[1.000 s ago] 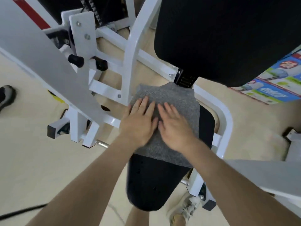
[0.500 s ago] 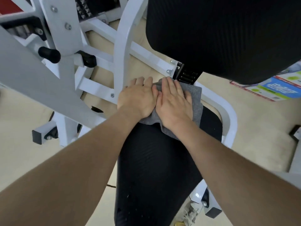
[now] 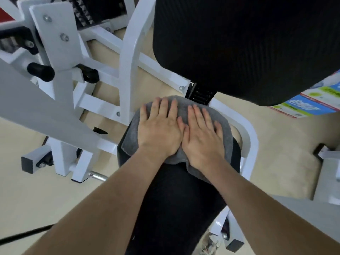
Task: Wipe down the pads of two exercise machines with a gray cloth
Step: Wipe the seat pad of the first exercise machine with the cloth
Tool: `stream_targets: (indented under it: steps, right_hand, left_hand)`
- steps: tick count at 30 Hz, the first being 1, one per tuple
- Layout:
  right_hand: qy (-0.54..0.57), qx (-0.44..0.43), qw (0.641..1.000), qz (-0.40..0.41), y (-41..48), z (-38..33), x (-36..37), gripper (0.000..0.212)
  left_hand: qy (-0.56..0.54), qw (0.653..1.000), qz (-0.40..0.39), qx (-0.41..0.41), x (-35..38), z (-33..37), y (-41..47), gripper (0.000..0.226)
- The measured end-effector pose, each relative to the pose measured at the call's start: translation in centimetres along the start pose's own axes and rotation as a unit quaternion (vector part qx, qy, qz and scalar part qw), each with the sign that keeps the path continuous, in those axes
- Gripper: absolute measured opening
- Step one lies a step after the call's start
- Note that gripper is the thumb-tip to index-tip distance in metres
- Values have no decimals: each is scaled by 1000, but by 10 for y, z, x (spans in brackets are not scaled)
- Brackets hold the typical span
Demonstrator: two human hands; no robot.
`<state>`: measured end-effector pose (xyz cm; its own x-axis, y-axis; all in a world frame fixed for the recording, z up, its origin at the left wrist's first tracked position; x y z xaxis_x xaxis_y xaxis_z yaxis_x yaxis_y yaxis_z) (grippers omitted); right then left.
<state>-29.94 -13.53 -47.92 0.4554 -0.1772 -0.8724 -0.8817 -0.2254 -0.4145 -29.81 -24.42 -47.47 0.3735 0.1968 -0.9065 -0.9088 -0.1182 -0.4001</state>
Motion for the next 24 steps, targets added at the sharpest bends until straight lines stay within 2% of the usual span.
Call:
stream_targets:
  steps: [3,8,11,14,18,22,24]
  right_hand:
    - [4,17,1000,21,12,5,-1,58]
    - [-6,56,998,24,-96,25,1,61]
    - [-7,69,997,34,-102,42,2,62]
    - [28,103,993,55,-53,65,-5,65]
    - [56,142,988,16,-10,90,-2,60]
    - [70,125,988,61,-67,71,-3,73]
    - [40,105,992,60,-108,57,1,70]
  left_hand:
    - [13,1000,4,20,0,7,18,59]
    - [-5,994,1,109,6,48,-67,59]
    - [0,990,-20,139,15,62,-72,58]
    - [-1,990,-17,142,14,81,-21,56]
    - [2,994,-10,109,17,96,20,56]
    - [-22,991,1,132,17,89,-29,58]
    - [-40,989,1,145,17,82,-74,58]
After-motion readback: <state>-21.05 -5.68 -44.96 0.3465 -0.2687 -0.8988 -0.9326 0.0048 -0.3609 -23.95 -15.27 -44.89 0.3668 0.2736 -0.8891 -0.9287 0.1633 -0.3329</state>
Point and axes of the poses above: each hand's wrist, its own y-axis towards the middle knuckle, its own x-axis out of the palm, z = x × y, the point moved 9 cm from there along y, towards the middle knuckle, and after that the axes turned 4 degrees about z, right-handed, at the moved point
